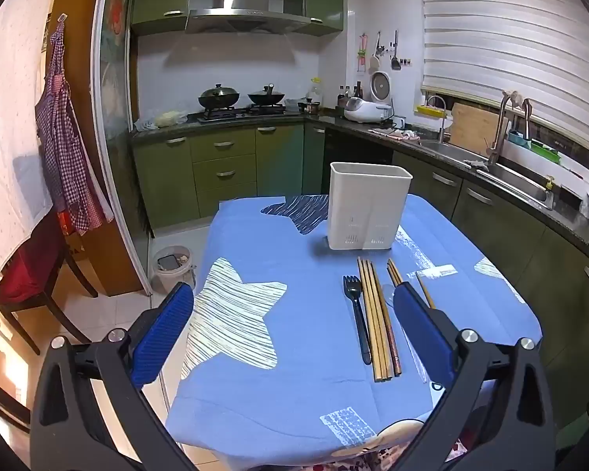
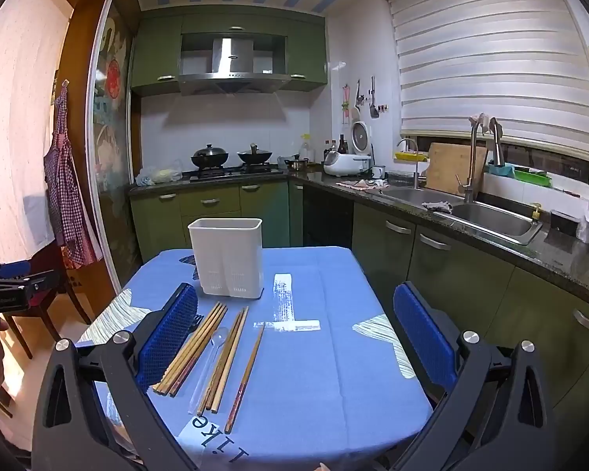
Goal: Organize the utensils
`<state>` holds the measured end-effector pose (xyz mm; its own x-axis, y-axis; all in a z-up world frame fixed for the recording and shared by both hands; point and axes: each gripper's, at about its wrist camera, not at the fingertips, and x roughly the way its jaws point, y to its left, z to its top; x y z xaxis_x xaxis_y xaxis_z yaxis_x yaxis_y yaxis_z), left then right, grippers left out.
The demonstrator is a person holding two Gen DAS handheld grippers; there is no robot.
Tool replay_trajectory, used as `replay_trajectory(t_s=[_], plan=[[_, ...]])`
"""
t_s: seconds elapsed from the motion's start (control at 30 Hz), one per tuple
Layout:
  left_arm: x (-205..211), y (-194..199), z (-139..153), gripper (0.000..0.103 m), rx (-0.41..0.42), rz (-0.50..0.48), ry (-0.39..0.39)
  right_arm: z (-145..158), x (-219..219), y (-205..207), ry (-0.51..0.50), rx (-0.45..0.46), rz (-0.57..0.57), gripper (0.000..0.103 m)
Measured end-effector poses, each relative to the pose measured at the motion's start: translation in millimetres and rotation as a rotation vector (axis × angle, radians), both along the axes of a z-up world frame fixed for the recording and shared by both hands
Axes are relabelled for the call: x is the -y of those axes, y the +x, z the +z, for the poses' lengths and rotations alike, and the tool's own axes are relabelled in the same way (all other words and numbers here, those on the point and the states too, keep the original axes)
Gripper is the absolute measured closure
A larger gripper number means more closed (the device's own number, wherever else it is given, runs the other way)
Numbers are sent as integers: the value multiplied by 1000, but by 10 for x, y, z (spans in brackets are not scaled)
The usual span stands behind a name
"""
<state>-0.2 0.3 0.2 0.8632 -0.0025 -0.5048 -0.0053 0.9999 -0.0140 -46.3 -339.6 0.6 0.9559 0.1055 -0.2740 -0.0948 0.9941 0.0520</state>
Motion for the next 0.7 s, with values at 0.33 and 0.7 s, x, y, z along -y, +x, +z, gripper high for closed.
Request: replay_trajectory(t_s=[0.33, 0.7], plan=[[1, 2, -3, 6, 2, 1, 9, 22, 4, 30, -5, -5, 15, 4], [5, 2, -2, 6, 3, 2, 10, 0, -45, 36, -19, -3, 16, 4]])
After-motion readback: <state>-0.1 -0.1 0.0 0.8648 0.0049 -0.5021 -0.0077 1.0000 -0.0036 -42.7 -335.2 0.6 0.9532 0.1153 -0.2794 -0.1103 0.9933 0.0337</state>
